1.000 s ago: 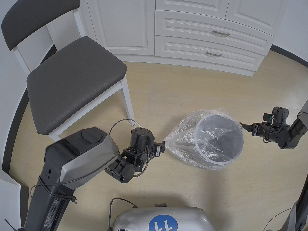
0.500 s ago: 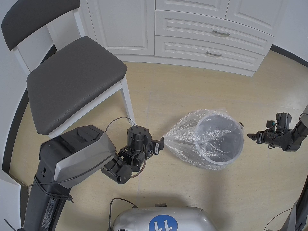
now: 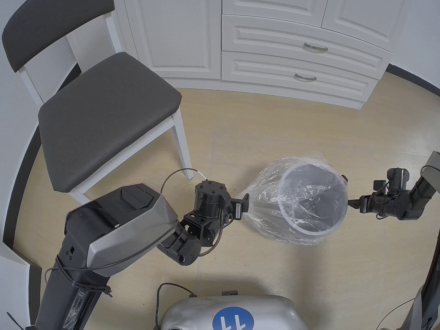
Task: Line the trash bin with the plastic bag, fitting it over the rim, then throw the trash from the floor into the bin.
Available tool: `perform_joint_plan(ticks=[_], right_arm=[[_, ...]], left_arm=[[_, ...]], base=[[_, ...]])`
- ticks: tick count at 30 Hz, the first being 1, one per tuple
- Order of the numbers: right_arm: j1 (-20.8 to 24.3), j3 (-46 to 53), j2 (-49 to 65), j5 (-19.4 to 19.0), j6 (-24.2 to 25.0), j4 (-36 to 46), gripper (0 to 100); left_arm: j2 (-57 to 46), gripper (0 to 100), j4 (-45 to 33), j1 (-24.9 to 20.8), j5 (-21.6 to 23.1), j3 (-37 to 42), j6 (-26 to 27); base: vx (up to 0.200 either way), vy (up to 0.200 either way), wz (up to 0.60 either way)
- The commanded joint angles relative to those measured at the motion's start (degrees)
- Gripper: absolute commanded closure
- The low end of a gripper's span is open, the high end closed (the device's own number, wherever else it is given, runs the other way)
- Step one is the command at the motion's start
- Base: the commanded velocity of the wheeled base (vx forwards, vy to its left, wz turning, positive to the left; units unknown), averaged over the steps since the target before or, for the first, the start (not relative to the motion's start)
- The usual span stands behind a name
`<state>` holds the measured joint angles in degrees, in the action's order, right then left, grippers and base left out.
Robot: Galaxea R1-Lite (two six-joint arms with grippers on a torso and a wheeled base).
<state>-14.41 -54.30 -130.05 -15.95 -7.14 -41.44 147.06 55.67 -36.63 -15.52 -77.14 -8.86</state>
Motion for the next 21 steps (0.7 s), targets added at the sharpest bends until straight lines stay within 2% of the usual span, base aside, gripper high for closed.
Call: perform_joint_plan(ticks=[1,7,13,17,21], right_arm=[[0.52,-1.07,-3.54,-0.14,0.11,0.13,0],[1.31,-3.45,-8.55,-0.05,0.2,0.04,0],[2.19,-8.19,-14.53,0.83,1.26,-0.22,0],[3.42,-11.01,-17.43,4.87,4.33,-0.4,0],[3.69,-10.65,-16.99,5.13,4.42,-0.84,0]], left_arm=[[-0.01,0,0.05,-0.02,-0.04,-0.11,-0.28],[-1.07,0,0.14,-0.02,-0.13,0.15,-0.89],[-6.17,0,0.22,-0.63,-0.13,4.1,-2.21],[-10.39,0,2.6,-2.13,-0.13,9.73,-2.56],[-11.97,0,4.27,-2.92,-0.13,12.63,-2.48]], base=[[0.0,0.0,0.0],[0.0,0.0,0.0],[0.0,0.0,0.0],[0.0,0.0,0.0],[0.0,0.0,0.0]])
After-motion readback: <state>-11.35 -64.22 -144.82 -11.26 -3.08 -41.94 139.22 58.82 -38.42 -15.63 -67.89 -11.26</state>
